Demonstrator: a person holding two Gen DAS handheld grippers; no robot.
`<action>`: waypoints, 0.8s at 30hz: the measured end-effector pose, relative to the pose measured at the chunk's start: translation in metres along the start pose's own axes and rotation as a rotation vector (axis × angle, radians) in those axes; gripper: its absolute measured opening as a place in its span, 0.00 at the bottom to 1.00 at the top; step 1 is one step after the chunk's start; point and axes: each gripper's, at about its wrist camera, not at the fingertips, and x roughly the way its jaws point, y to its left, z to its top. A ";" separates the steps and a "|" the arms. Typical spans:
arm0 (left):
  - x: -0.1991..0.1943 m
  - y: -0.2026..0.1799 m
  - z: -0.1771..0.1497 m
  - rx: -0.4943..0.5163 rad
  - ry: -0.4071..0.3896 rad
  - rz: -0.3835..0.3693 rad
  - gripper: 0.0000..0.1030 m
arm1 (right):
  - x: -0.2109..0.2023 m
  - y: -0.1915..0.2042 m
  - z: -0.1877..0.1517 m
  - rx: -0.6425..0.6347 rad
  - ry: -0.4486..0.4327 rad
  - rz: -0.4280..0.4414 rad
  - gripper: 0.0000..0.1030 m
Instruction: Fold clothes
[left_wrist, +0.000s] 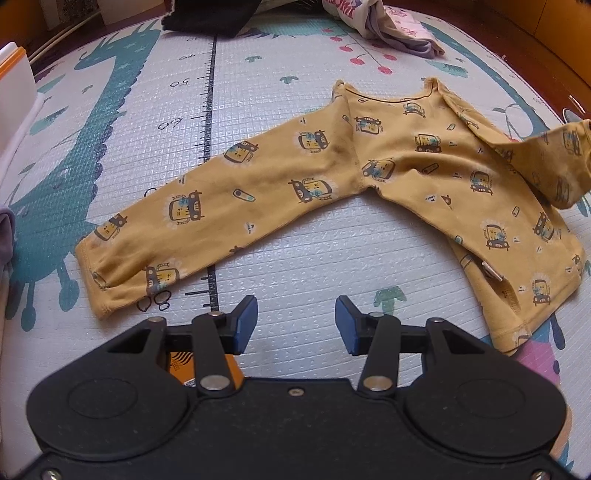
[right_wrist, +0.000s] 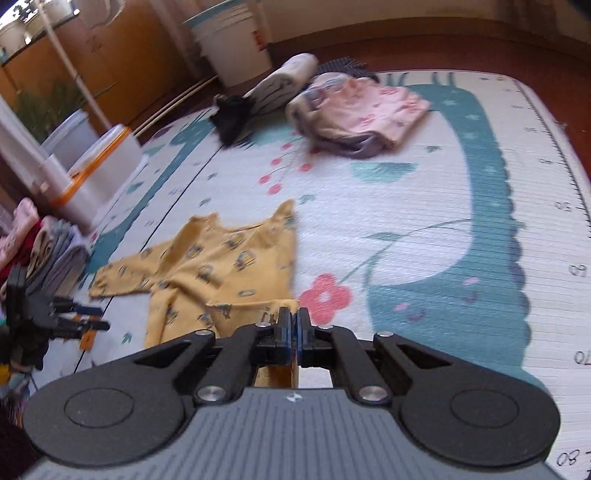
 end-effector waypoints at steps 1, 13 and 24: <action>0.000 -0.001 0.000 0.003 0.001 0.001 0.44 | -0.003 -0.012 0.001 0.027 -0.017 -0.023 0.05; 0.004 -0.012 0.003 0.036 0.009 -0.001 0.44 | -0.006 -0.100 -0.016 0.227 -0.053 -0.211 0.05; 0.002 -0.025 0.007 0.085 -0.002 -0.016 0.44 | -0.014 -0.139 -0.017 0.269 -0.071 -0.342 0.04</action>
